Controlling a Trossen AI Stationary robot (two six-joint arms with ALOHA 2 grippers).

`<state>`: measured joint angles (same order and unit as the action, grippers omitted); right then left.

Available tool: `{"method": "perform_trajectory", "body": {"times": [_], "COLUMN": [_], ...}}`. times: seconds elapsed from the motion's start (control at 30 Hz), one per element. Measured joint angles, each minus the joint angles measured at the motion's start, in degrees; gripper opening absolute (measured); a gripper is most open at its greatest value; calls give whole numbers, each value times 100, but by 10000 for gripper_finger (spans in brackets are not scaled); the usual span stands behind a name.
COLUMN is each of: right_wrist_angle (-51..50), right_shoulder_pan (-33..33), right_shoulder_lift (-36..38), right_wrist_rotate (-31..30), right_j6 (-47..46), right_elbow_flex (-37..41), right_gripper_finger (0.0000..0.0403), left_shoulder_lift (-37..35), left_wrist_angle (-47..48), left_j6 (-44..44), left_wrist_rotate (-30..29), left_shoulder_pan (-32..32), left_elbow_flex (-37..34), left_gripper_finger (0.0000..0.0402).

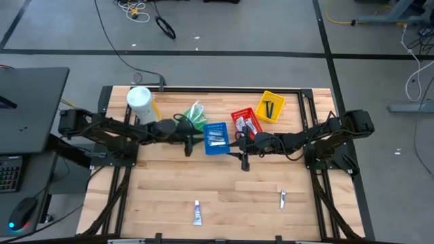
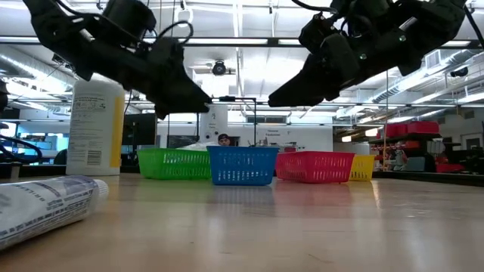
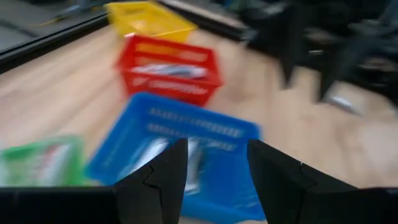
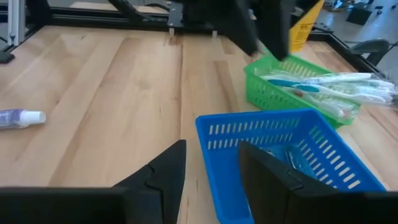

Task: Pick & Place Travel size toiletries
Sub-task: Put the nail clipper into the blue bin

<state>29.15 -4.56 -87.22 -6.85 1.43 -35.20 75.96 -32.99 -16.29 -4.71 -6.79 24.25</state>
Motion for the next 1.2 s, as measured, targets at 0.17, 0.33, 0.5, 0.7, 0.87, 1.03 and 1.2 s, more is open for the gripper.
{"method": "perform_trajectory", "body": {"times": [0.17,0.33,0.5,0.7,0.87,1.03,1.2], "right_wrist_angle": [-20,-20,59,-97,-1355,-4018,-6702], "right_shoulder_pan": [-2,-59,-491,-1285,-2159,-2929,-3288], "right_shoulder_lift": [0,0,-4,-4,-1,301,480], "right_wrist_rotate": [26,292,291,127,-838,-1620,91], "right_j6": [-75,-341,-548,-1231,-2778,-4992,-7542], "right_elbow_flex": [0,0,0,0,-8,-717,-1553], "right_gripper_finger": [154,154,153,153,153,153,153], "left_shoulder_lift": [0,0,0,0,0,0,0], "left_wrist_angle": [-95,-87,-86,-77,-70,-63,-66], "left_j6": [-155,-326,-28,-36,-124,12,181], "left_wrist_rotate": [-10,-35,-567,-905,-905,-903,-903], "left_shoulder_pan": [581,1183,1601,1694,1692,1692,1692], "left_elbow_flex": [0,0,0,0,0,0,0], "left_gripper_finger": [176,176,176,176,176,176,176]}}
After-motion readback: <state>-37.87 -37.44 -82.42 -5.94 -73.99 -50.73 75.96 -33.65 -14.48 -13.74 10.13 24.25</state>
